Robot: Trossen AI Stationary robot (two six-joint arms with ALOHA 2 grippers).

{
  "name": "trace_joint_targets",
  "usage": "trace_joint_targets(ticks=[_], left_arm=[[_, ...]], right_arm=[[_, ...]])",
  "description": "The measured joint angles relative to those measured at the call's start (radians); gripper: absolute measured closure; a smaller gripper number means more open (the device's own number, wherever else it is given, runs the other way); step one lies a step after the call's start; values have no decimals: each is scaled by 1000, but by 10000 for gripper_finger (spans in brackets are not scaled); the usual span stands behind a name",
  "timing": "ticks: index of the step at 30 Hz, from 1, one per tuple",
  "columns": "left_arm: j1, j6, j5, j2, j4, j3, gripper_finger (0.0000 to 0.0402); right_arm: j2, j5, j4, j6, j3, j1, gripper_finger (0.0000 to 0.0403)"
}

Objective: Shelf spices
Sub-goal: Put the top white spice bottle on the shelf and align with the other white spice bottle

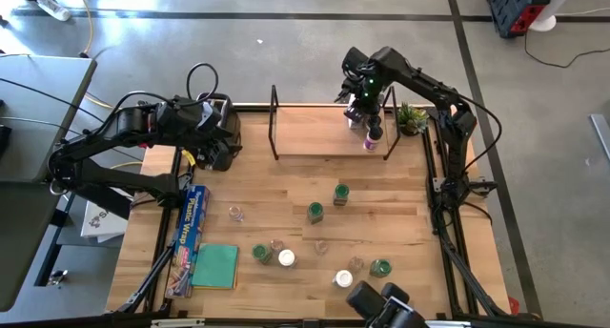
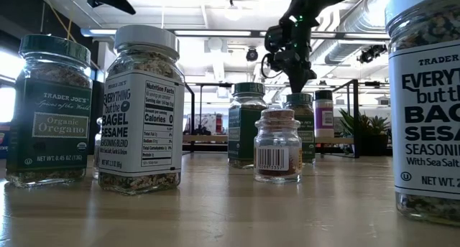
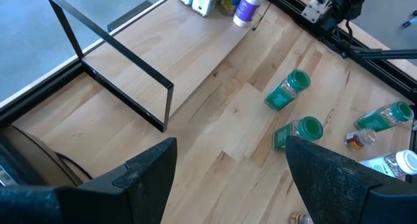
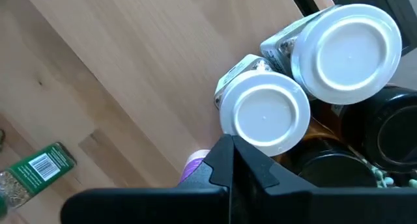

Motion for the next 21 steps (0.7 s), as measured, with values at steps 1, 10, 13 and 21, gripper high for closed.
trace_joint_targets(ticks=[1,10,13,21], left_arm=[[0,0,0,0,0,0,119],[0,0,0,0,0,0,119],[0,0,0,0,0,0,119],[0,0,0,0,0,0,119]], right_arm=[[0,0,1,-1,0,0,401],[-11,-31,-5,0,-1,2,401],[-17,-31,-6,0,-1,2,401],[-17,-31,23,-4,-1,2,401]])
